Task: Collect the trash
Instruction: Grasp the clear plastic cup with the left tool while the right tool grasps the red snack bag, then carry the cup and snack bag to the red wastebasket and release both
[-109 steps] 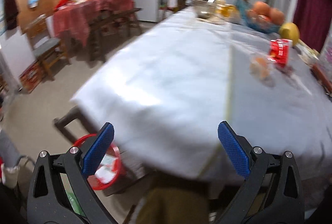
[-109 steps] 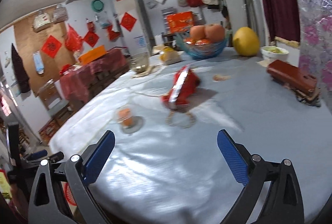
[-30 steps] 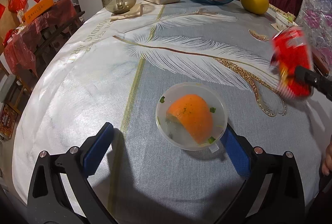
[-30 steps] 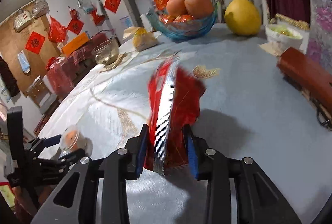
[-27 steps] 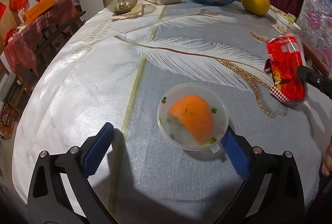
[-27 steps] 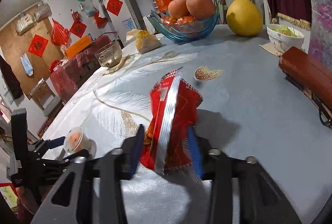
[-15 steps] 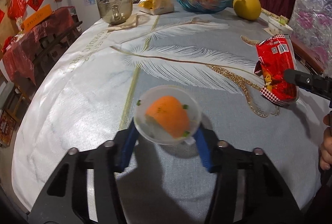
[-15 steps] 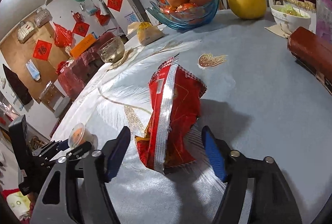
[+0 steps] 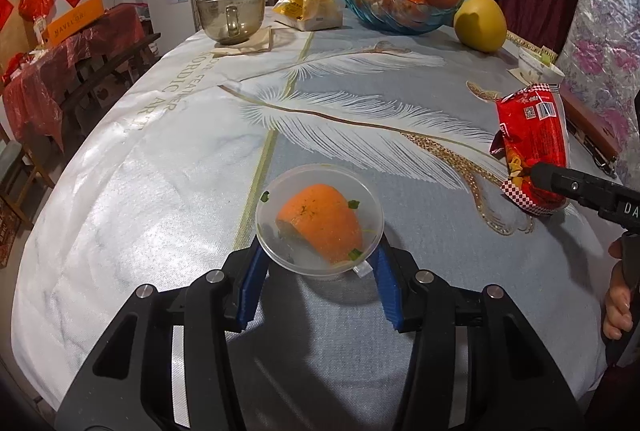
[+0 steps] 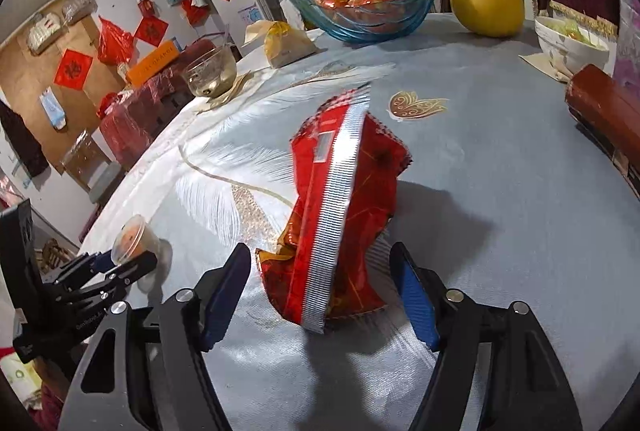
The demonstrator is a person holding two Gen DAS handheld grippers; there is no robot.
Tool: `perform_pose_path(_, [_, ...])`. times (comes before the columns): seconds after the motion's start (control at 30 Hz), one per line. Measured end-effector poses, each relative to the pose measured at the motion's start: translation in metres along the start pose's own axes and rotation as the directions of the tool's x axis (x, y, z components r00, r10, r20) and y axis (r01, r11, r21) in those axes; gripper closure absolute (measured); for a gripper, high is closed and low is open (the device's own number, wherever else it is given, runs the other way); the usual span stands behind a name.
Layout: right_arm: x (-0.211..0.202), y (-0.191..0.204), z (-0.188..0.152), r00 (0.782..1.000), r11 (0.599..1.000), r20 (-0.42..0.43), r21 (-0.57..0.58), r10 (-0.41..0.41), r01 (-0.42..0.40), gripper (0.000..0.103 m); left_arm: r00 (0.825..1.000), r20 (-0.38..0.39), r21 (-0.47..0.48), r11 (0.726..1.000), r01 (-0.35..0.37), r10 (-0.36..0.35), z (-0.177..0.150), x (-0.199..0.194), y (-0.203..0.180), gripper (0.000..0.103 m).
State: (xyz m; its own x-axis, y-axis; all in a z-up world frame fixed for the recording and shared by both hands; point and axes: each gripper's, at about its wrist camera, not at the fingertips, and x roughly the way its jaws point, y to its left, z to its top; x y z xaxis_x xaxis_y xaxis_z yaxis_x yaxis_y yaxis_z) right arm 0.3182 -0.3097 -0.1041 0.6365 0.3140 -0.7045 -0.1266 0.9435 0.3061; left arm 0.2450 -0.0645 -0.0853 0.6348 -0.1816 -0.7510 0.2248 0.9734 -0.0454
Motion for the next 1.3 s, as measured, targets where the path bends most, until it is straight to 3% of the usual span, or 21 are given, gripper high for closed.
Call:
perform_pose_path(0.1, [-0.001,0.002,0.0,1.0,1.0,0.004,-0.016,-0.013,0.013,0.064,1.0,-0.001,-0.006,1.0,-0.01,0.01,0.0,0.0,0.001,0.054])
perform_pose_path(0.13, [-0.001,0.002,0.0,1.0,1.0,0.006,-0.019,-0.019,0.019,0.067,1.0,-0.001,-0.005,1.0,-0.011,0.011,0.0,0.0,0.001,0.054])
perform_pose_path(0.3, [-0.002,0.003,-0.001,0.999,0.998,0.01,-0.028,-0.047,0.048,0.067,1.0,0.009,-0.025,1.0,0.011,-0.011,0.0,-0.001,0.004,0.054])
perform_pose_path(0.57, [-0.005,0.008,-0.003,0.994,0.993,0.021,-0.038,-0.11,0.11,0.068,0.995,0.087,-0.062,0.996,0.059,-0.054,-0.005,-0.016,0.012,0.055])
perform_pose_path(0.63, [-0.009,0.011,-0.003,0.99,0.989,0.042,-0.046,-0.136,0.137,0.069,0.993,0.078,-0.091,0.991,0.094,-0.087,-0.01,-0.02,0.018,0.055])
perform_pose_path(0.73, [-0.034,0.018,-0.01,0.97,0.981,0.169,-0.053,-0.175,0.186,0.07,0.992,0.083,-0.114,0.988,0.101,-0.092,-0.022,-0.033,0.025,0.055])
perform_pose_path(1.0, [-0.087,0.032,-0.062,0.96,0.999,0.279,0.041,-0.034,0.023,0.071,0.99,0.139,-0.112,0.993,0.042,-0.026,-0.058,-0.092,0.048,0.055])
perform_pose_path(1.3, [-0.144,0.081,-0.078,0.927,0.996,0.362,-0.025,0.093,-0.091,0.071,0.979,0.202,-0.17,0.985,0.005,0.03,-0.091,-0.157,0.078,0.055])
